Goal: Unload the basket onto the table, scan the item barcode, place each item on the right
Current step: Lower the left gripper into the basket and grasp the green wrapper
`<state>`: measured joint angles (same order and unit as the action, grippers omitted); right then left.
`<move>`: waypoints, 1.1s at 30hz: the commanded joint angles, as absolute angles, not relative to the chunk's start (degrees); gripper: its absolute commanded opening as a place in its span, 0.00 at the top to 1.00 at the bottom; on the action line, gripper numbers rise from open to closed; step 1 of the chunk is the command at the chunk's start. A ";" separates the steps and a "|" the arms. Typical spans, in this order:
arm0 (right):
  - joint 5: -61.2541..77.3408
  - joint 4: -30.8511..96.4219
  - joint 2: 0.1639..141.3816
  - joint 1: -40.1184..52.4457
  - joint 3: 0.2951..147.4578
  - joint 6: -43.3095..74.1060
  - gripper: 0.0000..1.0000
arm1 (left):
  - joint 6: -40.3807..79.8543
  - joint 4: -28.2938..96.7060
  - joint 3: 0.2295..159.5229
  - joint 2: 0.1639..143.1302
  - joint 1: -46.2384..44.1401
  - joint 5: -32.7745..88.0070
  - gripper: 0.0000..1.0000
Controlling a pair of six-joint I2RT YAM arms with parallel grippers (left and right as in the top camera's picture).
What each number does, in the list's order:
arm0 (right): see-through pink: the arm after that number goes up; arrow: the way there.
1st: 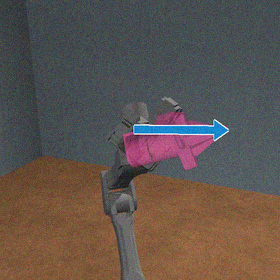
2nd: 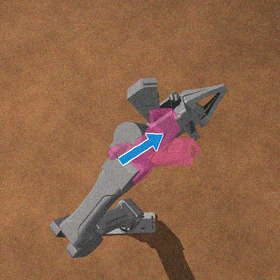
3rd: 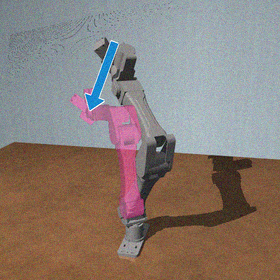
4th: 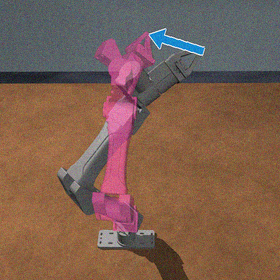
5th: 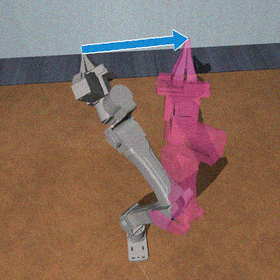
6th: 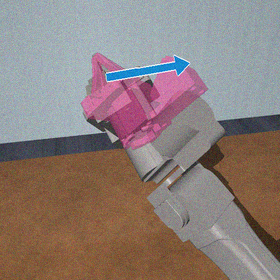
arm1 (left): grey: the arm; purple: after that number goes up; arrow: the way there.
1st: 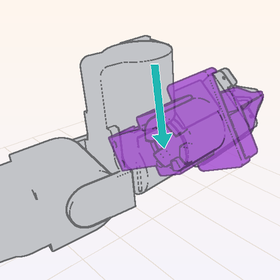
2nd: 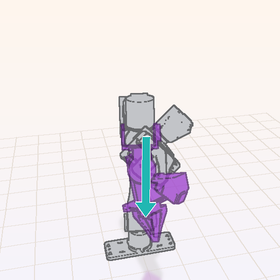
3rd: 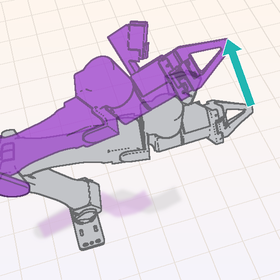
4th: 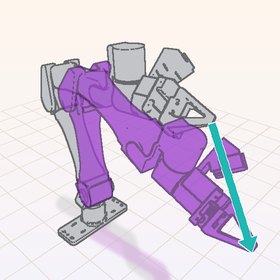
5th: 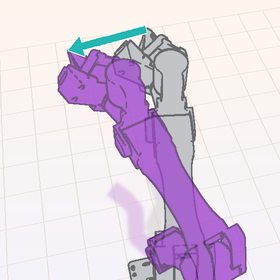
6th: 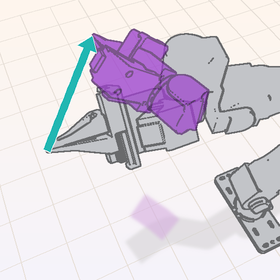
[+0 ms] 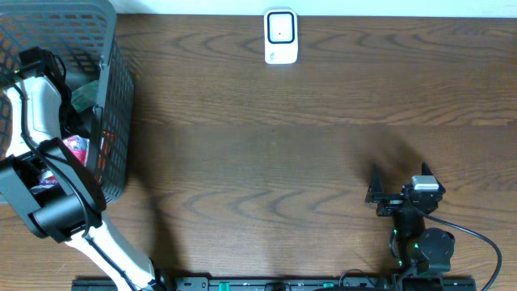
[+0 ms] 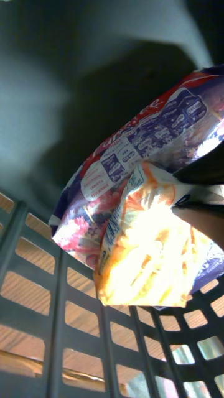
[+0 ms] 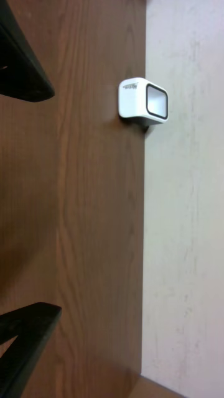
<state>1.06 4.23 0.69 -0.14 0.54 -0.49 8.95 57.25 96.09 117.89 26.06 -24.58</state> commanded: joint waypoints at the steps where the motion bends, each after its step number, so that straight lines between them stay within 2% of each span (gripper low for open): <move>1: 0.80 4.27 0.38 0.08 0.32 -0.93 0.01 | 8.62 58.11 95.94 118.06 26.00 -25.54 0.93; 8: 0.78 4.27 0.38 0.08 0.32 -0.91 0.01 | 8.69 58.37 98.43 112.07 25.91 -20.12 0.93; 20: 0.80 4.27 0.38 0.08 0.32 -0.93 0.01 | 13.28 42.81 98.76 86.48 25.89 3.51 0.93; 23: 0.80 4.27 0.38 0.08 0.32 -0.93 0.01 | 13.63 40.29 98.76 82.50 25.89 5.37 0.92; 24: 0.78 4.27 0.38 0.08 0.32 -0.93 0.01 | 13.63 39.75 98.76 81.89 25.91 5.28 0.89; 26: 0.80 4.27 0.38 0.08 0.32 -0.91 0.01 | 13.52 39.72 98.72 81.67 25.96 4.49 0.53; 27: 0.78 4.25 0.38 0.08 0.32 -0.93 0.01 | 12.97 40.05 98.56 82.00 25.96 3.88 0.43; 29: 0.78 4.25 0.38 0.08 0.32 -0.93 0.01 | 11.64 41.19 97.97 83.07 25.93 3.44 0.32; 33: 0.78 4.27 0.38 0.08 0.32 -0.93 0.01 | 12.27 42.44 96.53 87.68 25.61 3.66 0.21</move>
<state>1.08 4.23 0.69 -0.14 0.54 -0.49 12.19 41.52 98.26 82.91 26.02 2.94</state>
